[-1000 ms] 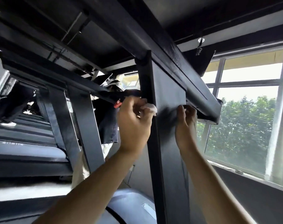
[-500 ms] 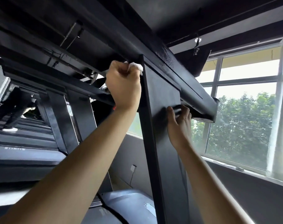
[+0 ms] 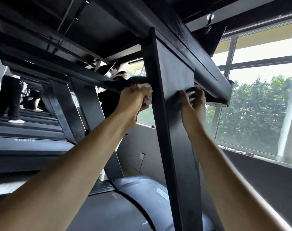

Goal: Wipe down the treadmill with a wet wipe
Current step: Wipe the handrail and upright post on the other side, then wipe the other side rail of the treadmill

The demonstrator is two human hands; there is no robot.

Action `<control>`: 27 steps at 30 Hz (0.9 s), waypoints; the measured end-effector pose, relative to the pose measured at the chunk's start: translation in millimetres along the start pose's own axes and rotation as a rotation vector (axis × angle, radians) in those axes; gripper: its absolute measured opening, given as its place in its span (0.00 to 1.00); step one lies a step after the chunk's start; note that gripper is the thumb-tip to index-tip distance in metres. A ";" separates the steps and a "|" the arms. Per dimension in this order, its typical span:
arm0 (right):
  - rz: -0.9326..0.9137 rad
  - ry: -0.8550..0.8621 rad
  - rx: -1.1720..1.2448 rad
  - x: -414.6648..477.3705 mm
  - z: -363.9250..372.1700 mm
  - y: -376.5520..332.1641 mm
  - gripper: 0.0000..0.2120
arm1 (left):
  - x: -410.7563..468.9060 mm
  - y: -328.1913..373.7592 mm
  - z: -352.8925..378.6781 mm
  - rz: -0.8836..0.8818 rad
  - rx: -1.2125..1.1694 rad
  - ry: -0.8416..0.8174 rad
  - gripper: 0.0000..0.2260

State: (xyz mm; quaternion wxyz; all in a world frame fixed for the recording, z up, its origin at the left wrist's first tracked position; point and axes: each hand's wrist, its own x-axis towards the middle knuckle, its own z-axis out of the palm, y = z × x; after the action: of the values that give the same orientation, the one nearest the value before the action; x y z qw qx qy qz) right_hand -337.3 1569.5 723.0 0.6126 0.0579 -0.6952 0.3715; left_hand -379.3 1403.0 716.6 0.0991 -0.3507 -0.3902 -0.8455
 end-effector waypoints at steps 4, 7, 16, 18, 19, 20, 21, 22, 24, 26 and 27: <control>0.014 -0.017 0.139 -7.3 -10.6 -4.8 0.19 | -20.1 -40.0 -23.6 -0.012 0.117 -0.059 0.16; -0.012 0.045 0.077 -38.3 -30.3 -13.8 0.19 | -33.1 -68.0 -45.7 -0.097 0.090 -0.117 0.10; 0.274 -0.277 0.033 -210.9 -43.1 55.5 0.11 | -87.1 -155.0 -83.7 -0.487 0.207 -0.329 0.18; 0.377 -0.302 0.059 -225.9 -37.5 76.9 0.09 | -101.5 -174.8 -84.7 -0.522 0.226 -0.403 0.13; 0.442 -0.311 0.091 -232.3 -36.2 87.1 0.06 | -107.5 -187.3 -87.0 -0.549 0.245 -0.413 0.13; 0.500 -0.319 0.103 -237.6 -35.9 97.6 0.05 | -113.7 -199.0 -88.8 -0.581 0.271 -0.401 0.13; 0.559 -0.332 0.092 -246.0 -37.2 110.1 0.05 | -123.6 -213.0 -90.2 -0.621 0.278 -0.387 0.13; 0.601 -0.344 0.072 -251.2 -37.9 121.6 0.05 | -130.4 -223.8 -90.1 -0.647 0.283 -0.380 0.12; 0.678 -0.374 0.029 -265.3 -43.8 147.9 0.04 | -146.5 -252.6 -90.0 -0.709 0.300 -0.386 0.11; 0.743 -0.434 -0.016 -280.7 -55.7 179.3 0.03 | -163.6 -285.3 -92.4 -0.802 0.334 -0.371 0.08; 0.788 -0.465 -0.051 -287.1 -62.0 194.3 0.03 | -170.8 -301.7 -93.7 -0.848 0.363 -0.367 0.08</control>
State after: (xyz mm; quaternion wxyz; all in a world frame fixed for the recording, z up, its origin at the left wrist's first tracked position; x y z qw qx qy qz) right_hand -321.6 1637.7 377.8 0.2533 -0.1441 -0.7923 0.5360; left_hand -435.3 1520.4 381.8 -0.2644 -0.2811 -0.6505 -0.6542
